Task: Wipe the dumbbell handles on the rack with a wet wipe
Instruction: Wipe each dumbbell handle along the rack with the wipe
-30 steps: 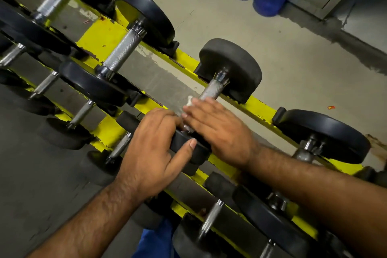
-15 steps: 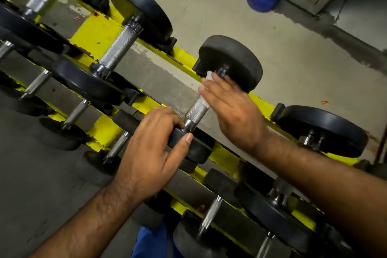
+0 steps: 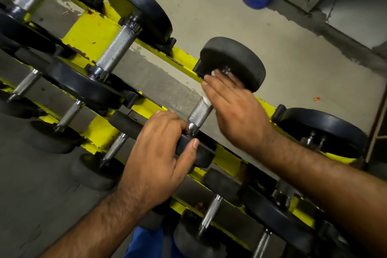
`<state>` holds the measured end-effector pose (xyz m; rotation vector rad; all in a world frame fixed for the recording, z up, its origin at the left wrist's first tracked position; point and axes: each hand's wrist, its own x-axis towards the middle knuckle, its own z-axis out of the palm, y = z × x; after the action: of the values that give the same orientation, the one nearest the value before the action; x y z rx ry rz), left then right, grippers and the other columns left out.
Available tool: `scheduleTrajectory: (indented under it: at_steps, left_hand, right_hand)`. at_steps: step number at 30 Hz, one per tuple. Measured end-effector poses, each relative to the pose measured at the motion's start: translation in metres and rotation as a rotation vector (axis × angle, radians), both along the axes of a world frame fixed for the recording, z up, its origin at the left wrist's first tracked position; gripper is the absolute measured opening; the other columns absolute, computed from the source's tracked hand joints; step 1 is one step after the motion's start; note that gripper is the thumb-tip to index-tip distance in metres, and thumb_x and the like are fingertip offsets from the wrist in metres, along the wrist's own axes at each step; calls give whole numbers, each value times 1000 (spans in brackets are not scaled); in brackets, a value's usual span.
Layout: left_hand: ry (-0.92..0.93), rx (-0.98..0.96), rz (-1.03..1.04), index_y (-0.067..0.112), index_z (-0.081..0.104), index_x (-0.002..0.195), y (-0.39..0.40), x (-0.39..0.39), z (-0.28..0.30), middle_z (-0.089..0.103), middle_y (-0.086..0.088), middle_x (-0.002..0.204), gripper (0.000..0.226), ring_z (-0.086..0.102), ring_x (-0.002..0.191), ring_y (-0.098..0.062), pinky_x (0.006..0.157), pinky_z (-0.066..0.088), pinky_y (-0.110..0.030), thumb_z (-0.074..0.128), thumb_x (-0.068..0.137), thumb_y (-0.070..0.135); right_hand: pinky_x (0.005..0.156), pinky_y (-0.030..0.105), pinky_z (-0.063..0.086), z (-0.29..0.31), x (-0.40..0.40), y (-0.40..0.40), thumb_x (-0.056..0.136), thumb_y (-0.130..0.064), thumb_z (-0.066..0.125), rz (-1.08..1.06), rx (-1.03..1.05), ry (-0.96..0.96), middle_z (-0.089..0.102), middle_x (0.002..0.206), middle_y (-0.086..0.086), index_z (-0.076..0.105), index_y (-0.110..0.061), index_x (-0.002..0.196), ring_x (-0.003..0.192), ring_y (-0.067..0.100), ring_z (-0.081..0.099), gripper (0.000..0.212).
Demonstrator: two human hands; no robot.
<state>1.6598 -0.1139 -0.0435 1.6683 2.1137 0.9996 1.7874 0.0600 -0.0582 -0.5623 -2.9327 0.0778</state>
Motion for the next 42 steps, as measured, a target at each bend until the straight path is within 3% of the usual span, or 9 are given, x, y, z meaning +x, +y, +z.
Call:
scheduleTrajectory:
  at_steps: [3, 6, 10, 14, 17, 19, 25, 31, 42]
  left_hand:
    - [27, -9, -38, 7, 60, 94, 0, -1, 4, 55, -5, 96, 28, 52, 96, -25, 96, 41, -34, 51, 95, 34]
    - [-33, -23, -99, 9, 62, 96, -1, -7, 7, 58, -2, 98, 25, 54, 98, -23, 96, 44, -39, 57, 92, 34]
    - [-226, 6, -88, 13, 66, 101, -5, -23, 8, 62, 4, 103, 25, 58, 104, -14, 95, 45, -31, 62, 88, 34]
    - [-380, -21, -41, 18, 68, 105, -8, -37, 2, 63, 11, 110, 31, 59, 109, -6, 95, 47, -27, 65, 84, 40]
    - [-449, -78, -57, 22, 68, 110, -8, -43, 0, 62, 14, 116, 37, 60, 109, -6, 91, 51, -33, 64, 83, 46]
    - [-481, -95, -77, 26, 67, 112, -8, -46, -1, 60, 18, 118, 37, 60, 107, -6, 85, 53, -36, 64, 83, 49]
    - [-464, -100, -114, 24, 64, 114, -9, -47, 0, 57, 17, 116, 41, 56, 111, -4, 72, 51, -16, 62, 83, 52]
    - [-380, -244, -176, 24, 57, 122, -8, -50, 5, 53, 12, 127, 57, 47, 126, -8, 98, 47, -32, 47, 83, 64]
    - [-321, -290, -205, 22, 57, 112, -3, -51, 13, 53, 9, 113, 48, 56, 103, -13, 83, 50, -32, 52, 83, 60]
  right_hand:
    - [118, 46, 30, 12, -4, -13, 89, -9, 36, 6, -34, -67, 60, 135, 16, 60, -1, 131, 134, 33, 48, 49]
    - [114, 40, 31, 27, -12, -5, 86, -8, 51, 11, -5, -119, 68, 118, 11, 69, -6, 117, 120, 31, 59, 36]
    - [116, 42, 30, 32, -16, -9, 83, -5, 63, 78, -34, -266, 67, 124, 6, 68, -11, 123, 124, 26, 57, 41]
    - [117, 43, 29, 41, -23, -9, 87, -9, 53, -43, -9, -314, 65, 128, 9, 65, -9, 126, 127, 29, 55, 40]
    - [113, 42, 35, 37, -24, -21, 90, -19, 39, 104, -32, -353, 68, 121, 7, 68, -10, 121, 119, 27, 59, 44]
    - [111, 41, 37, 39, -24, -9, 91, -12, 48, 65, -39, -309, 70, 116, 8, 70, -10, 116, 113, 26, 61, 34]
    - [105, 42, 44, 44, -34, -11, 88, -11, 53, 113, -60, -401, 71, 106, 5, 72, -13, 108, 106, 24, 64, 28]
    - [106, 38, 40, 49, -50, -12, 90, -16, 50, 36, -17, -592, 68, 111, 0, 70, -20, 115, 112, 21, 58, 32]
    - [109, 39, 39, 56, -50, -14, 91, -21, 50, 49, -121, -604, 70, 114, -3, 71, -22, 114, 113, 18, 60, 31]
